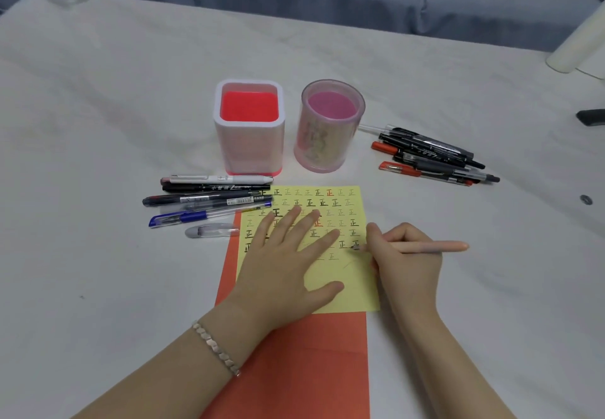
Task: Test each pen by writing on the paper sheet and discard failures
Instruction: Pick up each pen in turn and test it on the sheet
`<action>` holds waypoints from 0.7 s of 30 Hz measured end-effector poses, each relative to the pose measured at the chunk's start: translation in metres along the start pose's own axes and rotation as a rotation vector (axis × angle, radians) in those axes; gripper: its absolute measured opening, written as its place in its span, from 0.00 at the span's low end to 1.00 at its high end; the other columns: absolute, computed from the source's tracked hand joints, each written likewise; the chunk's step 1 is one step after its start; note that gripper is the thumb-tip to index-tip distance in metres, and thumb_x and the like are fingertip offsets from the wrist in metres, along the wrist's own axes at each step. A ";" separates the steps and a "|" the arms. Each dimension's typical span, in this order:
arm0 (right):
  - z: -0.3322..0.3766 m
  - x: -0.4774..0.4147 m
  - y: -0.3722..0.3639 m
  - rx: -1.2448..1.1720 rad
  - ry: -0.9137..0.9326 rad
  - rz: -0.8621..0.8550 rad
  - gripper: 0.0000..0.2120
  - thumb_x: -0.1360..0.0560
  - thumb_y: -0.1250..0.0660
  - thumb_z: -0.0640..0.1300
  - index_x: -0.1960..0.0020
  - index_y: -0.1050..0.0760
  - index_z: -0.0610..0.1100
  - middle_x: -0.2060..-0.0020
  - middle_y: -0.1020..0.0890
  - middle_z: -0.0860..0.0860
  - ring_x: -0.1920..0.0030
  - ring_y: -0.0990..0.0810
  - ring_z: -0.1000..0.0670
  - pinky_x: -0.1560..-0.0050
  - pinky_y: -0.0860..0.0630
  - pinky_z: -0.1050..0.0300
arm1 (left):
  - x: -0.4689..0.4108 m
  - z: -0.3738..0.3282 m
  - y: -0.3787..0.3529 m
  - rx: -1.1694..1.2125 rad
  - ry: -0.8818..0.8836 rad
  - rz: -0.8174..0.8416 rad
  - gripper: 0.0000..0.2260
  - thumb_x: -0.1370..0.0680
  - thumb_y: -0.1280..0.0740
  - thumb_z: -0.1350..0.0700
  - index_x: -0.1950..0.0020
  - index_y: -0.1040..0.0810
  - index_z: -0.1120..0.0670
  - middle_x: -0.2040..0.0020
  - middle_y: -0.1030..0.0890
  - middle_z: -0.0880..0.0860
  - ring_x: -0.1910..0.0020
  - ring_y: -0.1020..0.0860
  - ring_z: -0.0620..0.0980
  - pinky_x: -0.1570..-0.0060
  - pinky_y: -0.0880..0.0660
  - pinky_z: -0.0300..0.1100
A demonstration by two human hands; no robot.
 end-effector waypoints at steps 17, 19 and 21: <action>-0.008 0.004 -0.012 0.051 0.081 -0.018 0.17 0.31 0.34 0.34 0.74 0.39 0.41 0.82 0.36 0.56 0.79 0.36 0.58 0.76 0.39 0.74 | -0.001 0.001 -0.002 0.000 0.020 -0.020 0.30 0.32 0.44 0.32 0.32 0.31 0.40 0.28 0.34 0.50 0.27 0.40 0.54 0.32 0.49 0.56; -0.008 0.003 -0.012 0.061 0.089 -0.026 0.18 0.31 0.34 0.34 0.74 0.39 0.41 0.82 0.36 0.56 0.79 0.36 0.58 0.76 0.39 0.74 | -0.002 0.001 -0.002 0.000 0.023 -0.020 0.30 0.32 0.44 0.32 0.32 0.31 0.40 0.28 0.33 0.51 0.27 0.40 0.55 0.32 0.49 0.56; -0.008 0.003 -0.012 0.059 0.090 -0.026 0.18 0.31 0.35 0.33 0.74 0.40 0.42 0.83 0.36 0.56 0.79 0.36 0.58 0.77 0.40 0.73 | -0.002 0.001 -0.002 0.000 0.023 -0.022 0.30 0.32 0.44 0.32 0.32 0.31 0.40 0.28 0.33 0.51 0.27 0.40 0.54 0.32 0.49 0.56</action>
Point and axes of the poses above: each hand's wrist, its own x-axis away from the middle knuckle, its own y-axis out of the back of the hand, z = x × y, the point moved 1 cm from there along -x, towards the middle knuckle
